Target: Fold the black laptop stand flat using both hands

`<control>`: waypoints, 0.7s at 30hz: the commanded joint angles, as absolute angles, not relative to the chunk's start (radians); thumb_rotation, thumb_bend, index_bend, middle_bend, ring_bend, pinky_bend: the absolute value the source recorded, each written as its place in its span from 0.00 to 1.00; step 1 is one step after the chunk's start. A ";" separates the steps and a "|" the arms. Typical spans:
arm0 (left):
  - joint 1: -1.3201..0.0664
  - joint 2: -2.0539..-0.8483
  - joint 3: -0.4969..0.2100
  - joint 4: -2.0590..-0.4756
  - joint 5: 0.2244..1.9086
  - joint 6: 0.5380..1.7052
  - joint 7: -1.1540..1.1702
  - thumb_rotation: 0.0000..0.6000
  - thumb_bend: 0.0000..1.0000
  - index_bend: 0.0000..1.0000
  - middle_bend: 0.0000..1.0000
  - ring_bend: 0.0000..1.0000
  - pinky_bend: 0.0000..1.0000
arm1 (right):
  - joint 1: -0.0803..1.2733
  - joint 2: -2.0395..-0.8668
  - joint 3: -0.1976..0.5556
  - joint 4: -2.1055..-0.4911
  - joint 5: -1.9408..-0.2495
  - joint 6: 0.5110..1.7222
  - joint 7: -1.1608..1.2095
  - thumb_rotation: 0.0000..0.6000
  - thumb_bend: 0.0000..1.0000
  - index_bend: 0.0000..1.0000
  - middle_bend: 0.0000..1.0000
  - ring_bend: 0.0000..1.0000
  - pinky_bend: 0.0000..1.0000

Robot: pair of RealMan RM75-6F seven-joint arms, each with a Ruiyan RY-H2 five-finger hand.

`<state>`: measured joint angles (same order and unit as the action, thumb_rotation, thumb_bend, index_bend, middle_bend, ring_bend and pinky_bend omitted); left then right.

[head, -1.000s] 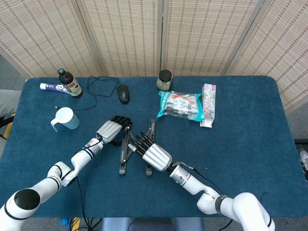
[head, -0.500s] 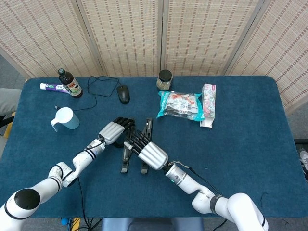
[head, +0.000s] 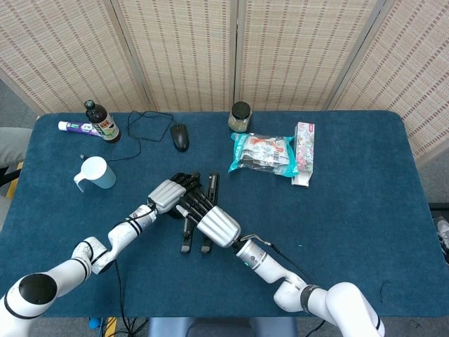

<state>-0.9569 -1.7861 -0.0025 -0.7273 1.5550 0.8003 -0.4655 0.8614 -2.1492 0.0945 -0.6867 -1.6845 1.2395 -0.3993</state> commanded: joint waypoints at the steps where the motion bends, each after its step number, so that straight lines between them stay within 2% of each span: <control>1: -0.956 -1.782 -0.005 -0.735 1.551 0.800 -0.458 1.00 0.17 0.10 0.05 0.01 0.02 | 0.861 -2.149 0.093 -0.690 -1.684 1.240 -0.400 1.00 0.00 0.00 0.00 0.00 0.00; 7: -0.947 -1.767 -0.018 -0.740 1.529 0.798 -0.436 1.00 0.17 0.10 0.05 0.01 0.02 | 0.846 -2.102 0.076 -0.765 -1.695 1.261 -0.394 1.00 0.00 0.00 0.00 0.00 0.00; 13: -0.924 -1.717 -0.031 -0.783 1.509 0.822 -0.407 1.00 0.17 0.10 0.05 0.01 0.02 | 0.837 -1.947 0.066 -0.993 -1.692 1.228 -0.399 1.00 0.00 0.00 0.00 0.00 0.00; 17: -0.903 -1.668 -0.044 -0.840 1.489 0.843 -0.369 1.00 0.17 0.10 0.05 0.01 0.02 | 0.878 -1.739 0.082 -1.288 -1.611 1.030 -0.393 1.00 0.00 0.00 0.00 0.00 0.00; 21: -0.885 -1.625 -0.056 -0.899 1.467 0.853 -0.325 1.00 0.17 0.10 0.05 0.01 0.02 | 0.948 -1.572 0.114 -1.475 -1.529 0.831 -0.376 1.00 0.00 0.00 0.00 0.00 0.00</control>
